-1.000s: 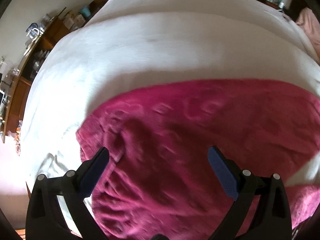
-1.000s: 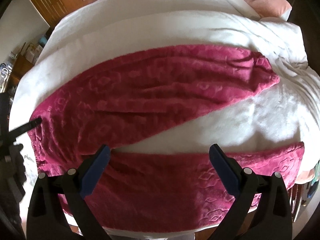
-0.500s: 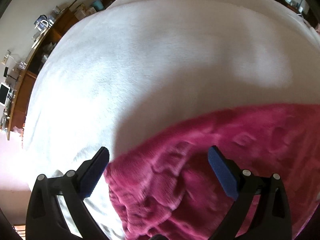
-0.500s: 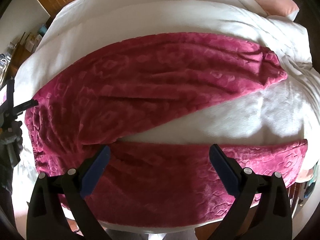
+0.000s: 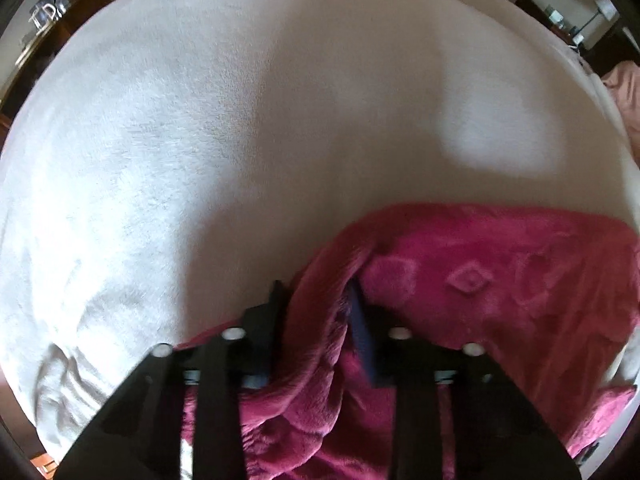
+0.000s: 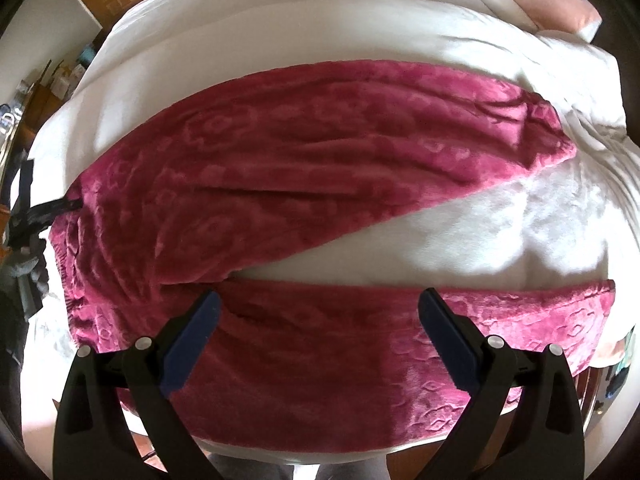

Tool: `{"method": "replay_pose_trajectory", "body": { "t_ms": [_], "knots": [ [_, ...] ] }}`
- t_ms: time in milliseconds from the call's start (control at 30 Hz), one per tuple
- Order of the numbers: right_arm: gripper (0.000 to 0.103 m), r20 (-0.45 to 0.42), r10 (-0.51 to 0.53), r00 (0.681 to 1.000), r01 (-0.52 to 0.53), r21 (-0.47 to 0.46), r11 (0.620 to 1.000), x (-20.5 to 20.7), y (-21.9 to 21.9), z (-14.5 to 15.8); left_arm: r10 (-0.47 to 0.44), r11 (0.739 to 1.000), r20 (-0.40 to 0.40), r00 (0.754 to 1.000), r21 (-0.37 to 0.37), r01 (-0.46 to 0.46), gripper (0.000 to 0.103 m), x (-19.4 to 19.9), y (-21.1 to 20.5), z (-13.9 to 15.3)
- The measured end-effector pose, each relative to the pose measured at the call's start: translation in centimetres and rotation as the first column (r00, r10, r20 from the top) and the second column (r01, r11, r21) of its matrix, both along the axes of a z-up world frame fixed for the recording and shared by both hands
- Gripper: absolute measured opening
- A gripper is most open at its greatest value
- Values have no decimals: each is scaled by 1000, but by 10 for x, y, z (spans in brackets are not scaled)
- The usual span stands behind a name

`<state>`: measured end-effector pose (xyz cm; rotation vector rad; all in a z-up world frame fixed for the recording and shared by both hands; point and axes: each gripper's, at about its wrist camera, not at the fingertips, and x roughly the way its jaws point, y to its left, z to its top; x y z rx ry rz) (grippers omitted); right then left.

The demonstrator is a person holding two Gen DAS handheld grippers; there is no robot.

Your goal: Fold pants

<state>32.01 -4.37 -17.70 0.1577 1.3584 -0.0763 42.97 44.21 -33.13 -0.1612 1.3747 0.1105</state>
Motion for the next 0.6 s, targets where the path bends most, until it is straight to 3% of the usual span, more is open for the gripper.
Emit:
{"method": "replay_pose_trajectory", "body": {
  "t_ms": [167,600],
  "knots": [
    [100,22,-83,996,84,-16,996,14,-50,0,1,1000,37,999,-22,-1,16,-18,9,19],
    [100,2,-315,949,315,27,949,116,-216,-19,65,998,76,995,10,-66,15,-61,20,60]
  ]
}}
